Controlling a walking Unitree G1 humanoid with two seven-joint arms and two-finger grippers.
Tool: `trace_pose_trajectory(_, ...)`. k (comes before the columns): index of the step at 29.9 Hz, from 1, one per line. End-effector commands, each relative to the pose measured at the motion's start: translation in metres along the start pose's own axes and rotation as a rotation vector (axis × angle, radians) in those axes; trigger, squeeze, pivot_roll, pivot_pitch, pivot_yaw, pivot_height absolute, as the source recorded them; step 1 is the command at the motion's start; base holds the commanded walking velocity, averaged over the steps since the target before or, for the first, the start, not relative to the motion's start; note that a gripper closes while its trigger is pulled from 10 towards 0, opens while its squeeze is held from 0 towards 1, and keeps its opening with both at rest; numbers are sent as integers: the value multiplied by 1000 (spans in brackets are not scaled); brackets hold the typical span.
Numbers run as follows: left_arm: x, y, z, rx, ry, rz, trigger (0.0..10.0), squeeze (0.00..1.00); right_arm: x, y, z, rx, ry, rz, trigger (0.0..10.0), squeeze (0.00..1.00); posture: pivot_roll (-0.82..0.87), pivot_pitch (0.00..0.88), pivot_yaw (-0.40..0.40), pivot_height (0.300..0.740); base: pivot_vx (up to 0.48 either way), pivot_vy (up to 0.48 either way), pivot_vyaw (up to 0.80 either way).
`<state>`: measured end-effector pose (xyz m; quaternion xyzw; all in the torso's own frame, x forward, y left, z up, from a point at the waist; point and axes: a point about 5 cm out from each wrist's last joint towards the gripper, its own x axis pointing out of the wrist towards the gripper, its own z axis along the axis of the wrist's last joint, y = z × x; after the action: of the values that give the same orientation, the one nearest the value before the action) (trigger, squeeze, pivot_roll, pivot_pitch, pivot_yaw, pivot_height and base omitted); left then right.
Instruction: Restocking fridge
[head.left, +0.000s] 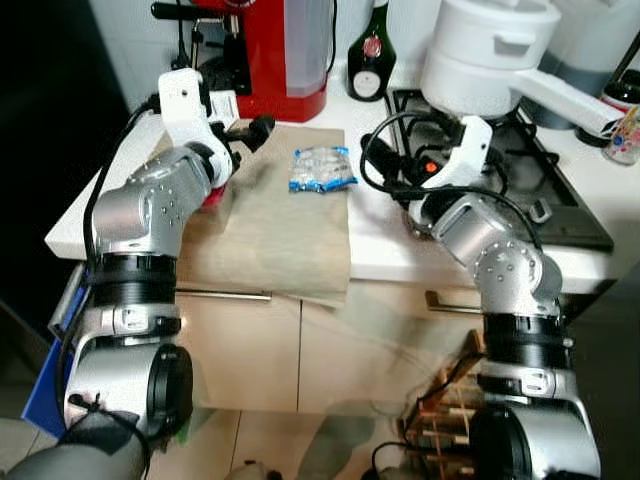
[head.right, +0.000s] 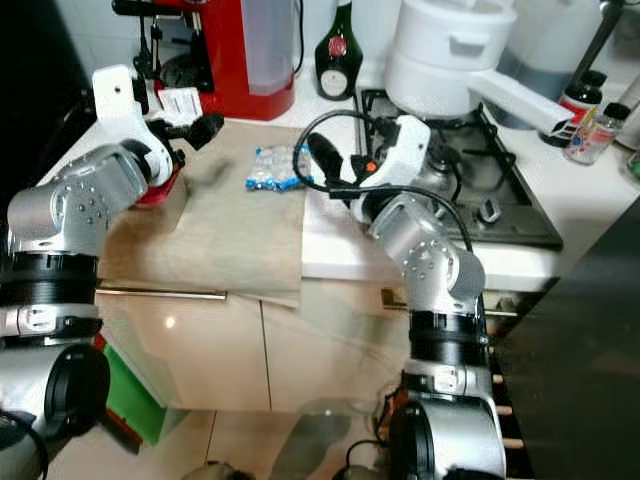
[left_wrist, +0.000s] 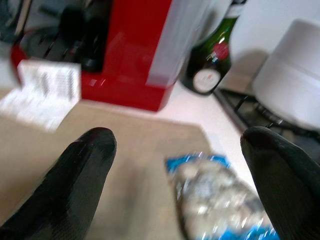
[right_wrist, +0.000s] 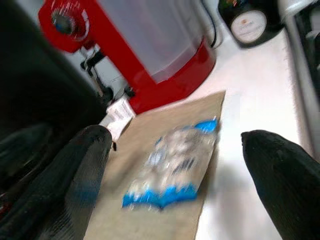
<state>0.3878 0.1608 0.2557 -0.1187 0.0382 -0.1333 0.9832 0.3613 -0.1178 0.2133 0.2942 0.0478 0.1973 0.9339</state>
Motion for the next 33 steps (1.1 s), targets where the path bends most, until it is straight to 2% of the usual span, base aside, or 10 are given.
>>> trace_pose_trajectory(1,3,-6,7,36,-13,-33,10000,0,2,-1,4,-4,-18,-7,10000,16,-76,0,20,740,0,0,0)
trace_pose_trajectory(6,12,-8,9,66,-1,-35,10000,0,9,-6,8,-5,-29,-23,10000,20,-78,8,26,740,0,0,0)
trace_pose_trajectory(12,20,-9,0,35,58,-46,10000,0,10,-9,9,60,-33,-28,10000,16,-93,4,31,740,0,0,0)
trace_pose_trajectory(16,28,-20,-2,68,57,-110,10000,0,15,-13,16,85,-49,-36,10000,24,-98,20,37,740,0,0,0)
trace_pose_trajectory(21,32,-31,-4,64,63,-164,10000,0,21,-7,16,118,-48,-12,10000,20,-92,51,44,740,0,0,0)
trace_pose_trajectory(23,36,-36,-7,44,74,-182,10000,0,25,-4,13,170,-36,-1,10000,20,-86,68,44,740,0,0,0)
trace_pose_trajectory(29,43,-39,-20,27,120,-144,10000,0,35,-1,-1,282,19,-1,10000,24,-79,97,43,740,0,0,0)
trace_pose_trajectory(33,45,-36,-27,11,132,-91,10000,0,38,-2,-8,307,37,-20,10000,20,-79,107,43,740,0,0,0)
